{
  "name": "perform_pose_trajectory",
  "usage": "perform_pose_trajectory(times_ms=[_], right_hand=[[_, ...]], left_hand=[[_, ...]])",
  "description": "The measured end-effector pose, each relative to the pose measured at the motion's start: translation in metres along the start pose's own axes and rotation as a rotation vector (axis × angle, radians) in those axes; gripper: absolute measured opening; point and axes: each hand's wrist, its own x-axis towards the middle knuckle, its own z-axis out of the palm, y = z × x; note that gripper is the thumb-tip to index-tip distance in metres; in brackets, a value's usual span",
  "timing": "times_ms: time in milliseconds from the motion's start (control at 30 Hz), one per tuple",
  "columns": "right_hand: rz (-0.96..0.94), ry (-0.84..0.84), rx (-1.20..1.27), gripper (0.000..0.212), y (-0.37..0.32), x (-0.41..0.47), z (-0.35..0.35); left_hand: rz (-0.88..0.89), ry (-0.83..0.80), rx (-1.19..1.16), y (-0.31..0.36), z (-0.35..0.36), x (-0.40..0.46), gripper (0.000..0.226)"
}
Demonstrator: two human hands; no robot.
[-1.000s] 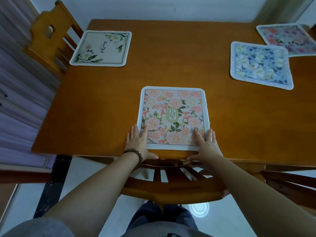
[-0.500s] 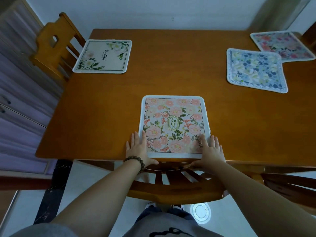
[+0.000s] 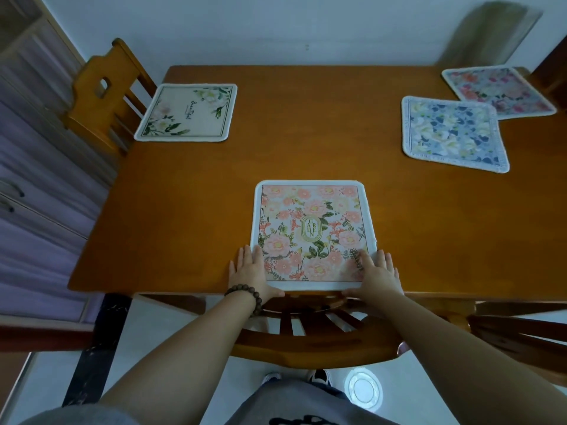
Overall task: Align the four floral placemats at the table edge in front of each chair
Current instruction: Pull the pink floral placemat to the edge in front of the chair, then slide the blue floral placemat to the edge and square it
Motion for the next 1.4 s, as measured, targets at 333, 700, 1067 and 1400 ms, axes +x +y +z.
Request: perform_pose_trajectory(times_ms=[333, 700, 1067, 1400], right_hand=[[-0.006, 0.188, 0.133, 0.081, -0.001, -0.011, -0.037], [0.057, 0.327, 0.109, 0.076, 0.016, -0.050, -0.056], [0.384, 0.463, 0.323, 0.067, 0.124, -0.125, -0.112], [0.384, 0.494, 0.351, 0.070, 0.234, -0.133, -0.119]], left_hand=[[0.151, 0.281, -0.111, 0.029, -0.039, -0.016, 0.080], [0.308, 0.262, -0.087, 0.075, -0.035, -0.030, 0.079], [0.523, 0.220, -0.067, 0.177, -0.028, -0.049, 0.081], [0.582, 0.265, -0.029, 0.289, -0.009, -0.082, 0.084]])
